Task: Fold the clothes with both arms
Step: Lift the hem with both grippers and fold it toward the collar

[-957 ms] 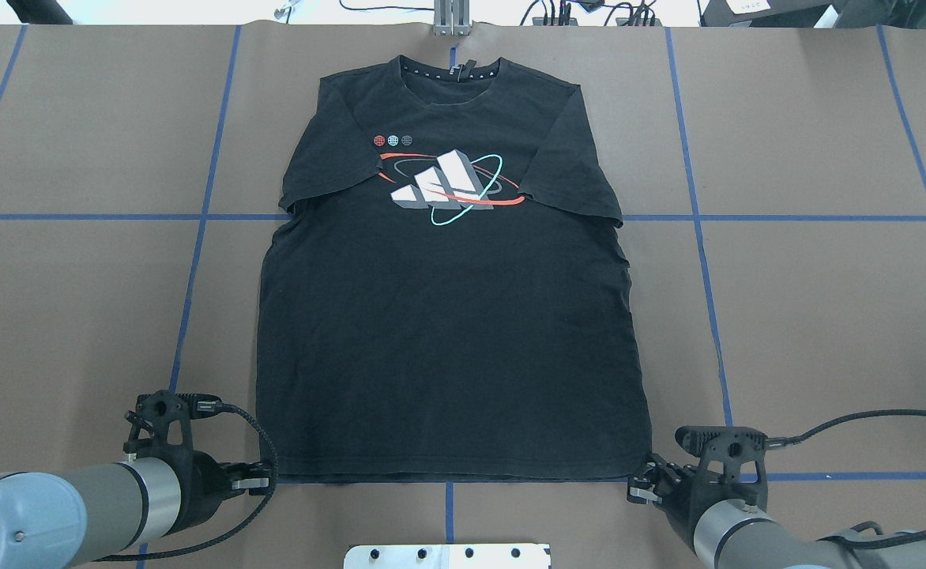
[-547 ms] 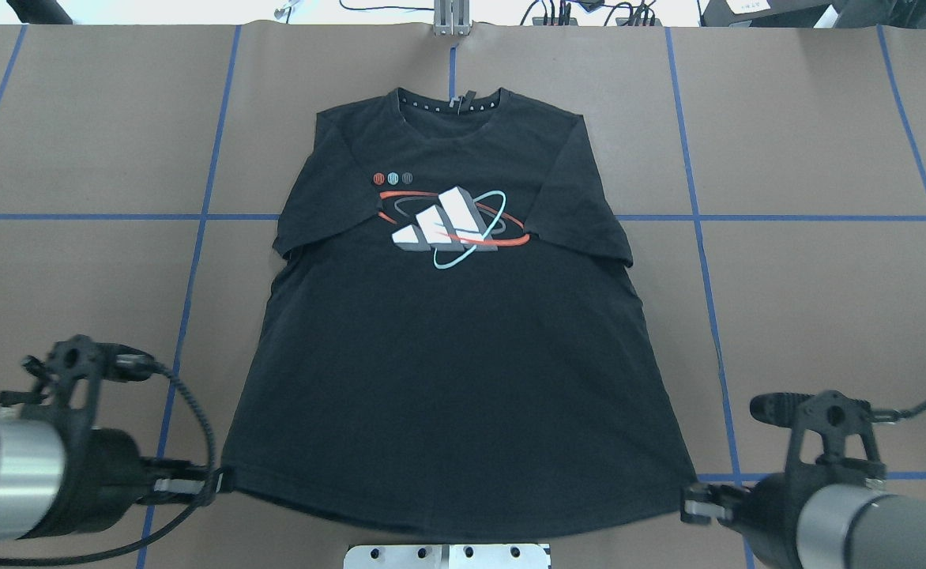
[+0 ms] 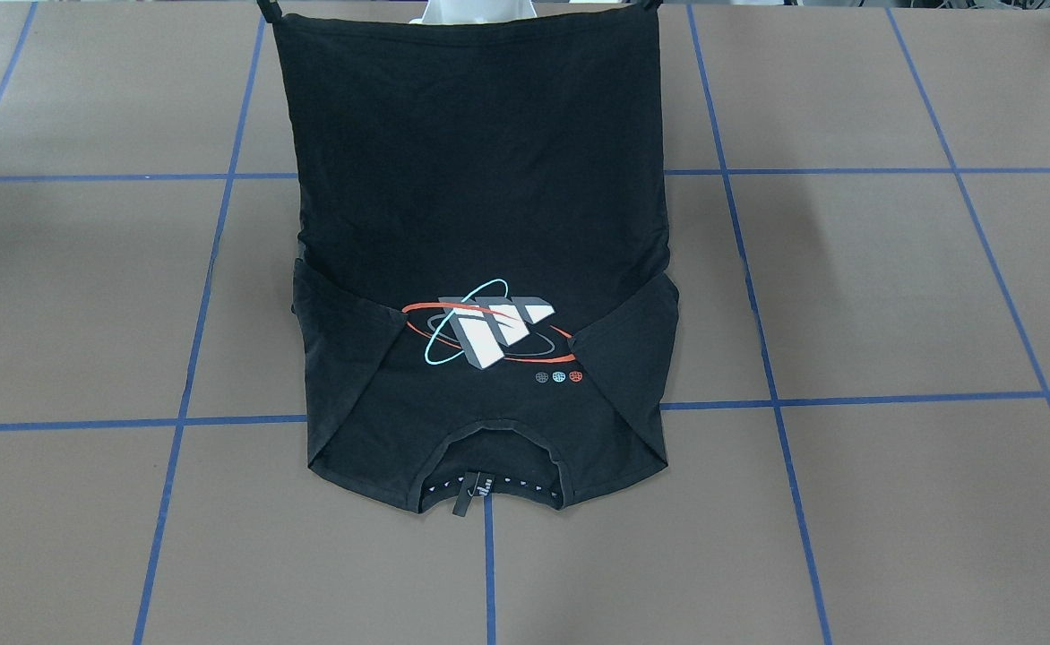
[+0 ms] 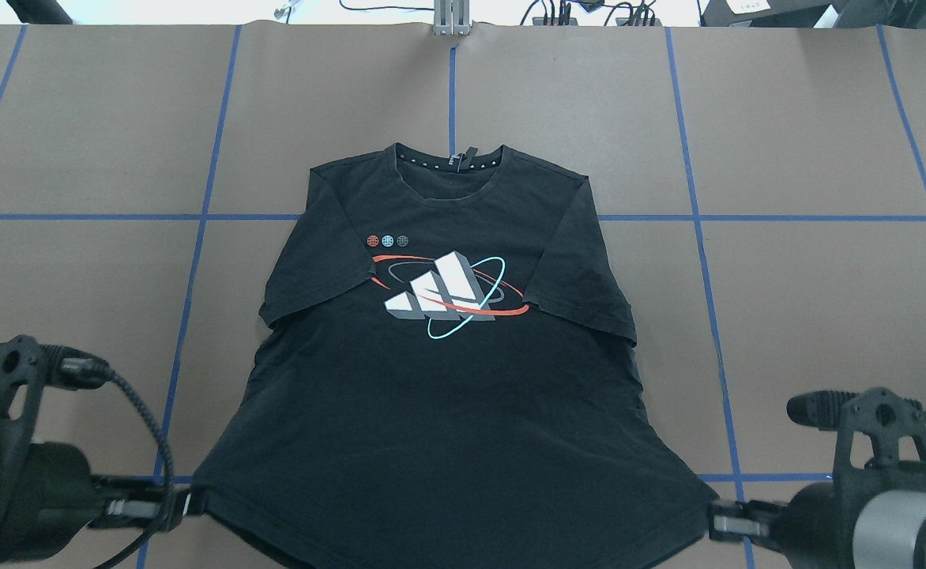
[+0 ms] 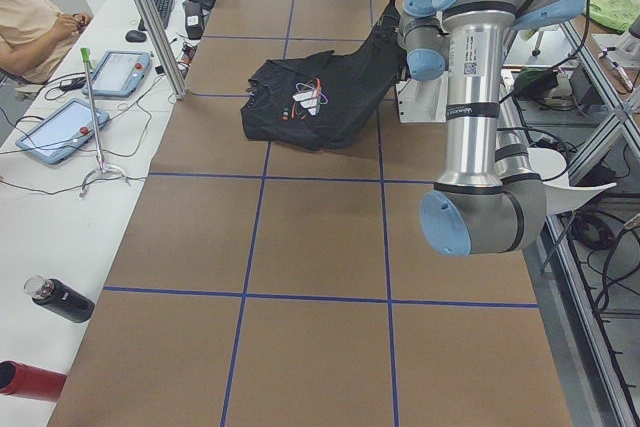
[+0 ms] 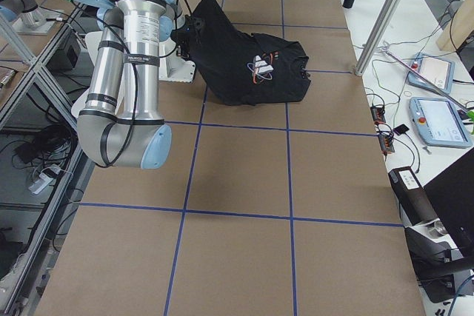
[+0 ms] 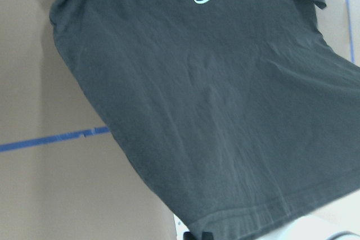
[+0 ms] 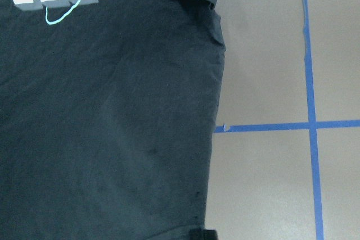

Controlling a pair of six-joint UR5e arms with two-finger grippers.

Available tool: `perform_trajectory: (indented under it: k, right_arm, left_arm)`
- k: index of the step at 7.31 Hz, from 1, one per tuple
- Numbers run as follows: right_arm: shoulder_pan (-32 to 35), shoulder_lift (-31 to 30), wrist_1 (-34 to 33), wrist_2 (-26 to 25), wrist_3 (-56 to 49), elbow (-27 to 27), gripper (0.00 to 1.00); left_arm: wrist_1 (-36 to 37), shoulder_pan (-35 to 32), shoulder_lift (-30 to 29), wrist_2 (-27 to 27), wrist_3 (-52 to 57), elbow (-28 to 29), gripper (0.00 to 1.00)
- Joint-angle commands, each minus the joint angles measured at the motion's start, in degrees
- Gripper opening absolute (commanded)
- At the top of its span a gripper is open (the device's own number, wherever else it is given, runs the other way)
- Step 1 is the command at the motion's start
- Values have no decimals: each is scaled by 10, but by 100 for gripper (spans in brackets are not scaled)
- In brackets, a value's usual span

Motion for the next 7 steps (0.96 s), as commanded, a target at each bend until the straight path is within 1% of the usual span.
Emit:
perform_trajectory:
  k: [1,2,3,4,5,6,7]
  right_arm:
    - [118,146,-1,5,-19,-146,0]
    - [159,174,-1,4,-47,-178,0]
    - [191,177,-1,3,-56,-185,0]
    - [218,179,0,3,-60,-204,0]
    - [247,198,4,1,-71,-238,0]
    - [277,229,5,2,-75,-279,0]
    - [302,244,6,2,-94,-304,0]
  left_arm:
    - [1,-85,-127,63,35,161,0]
    - [0,-143,-150,63,94,201,0]
    - [-1,-182,-152,63,113,215,0]
    - [-2,-206,-152,64,114,226,0]
    - [-5,-216,-161,82,115,243,0]
    - [-8,-219,-194,100,114,278,0]
    - [-27,-228,-215,107,114,318,0]
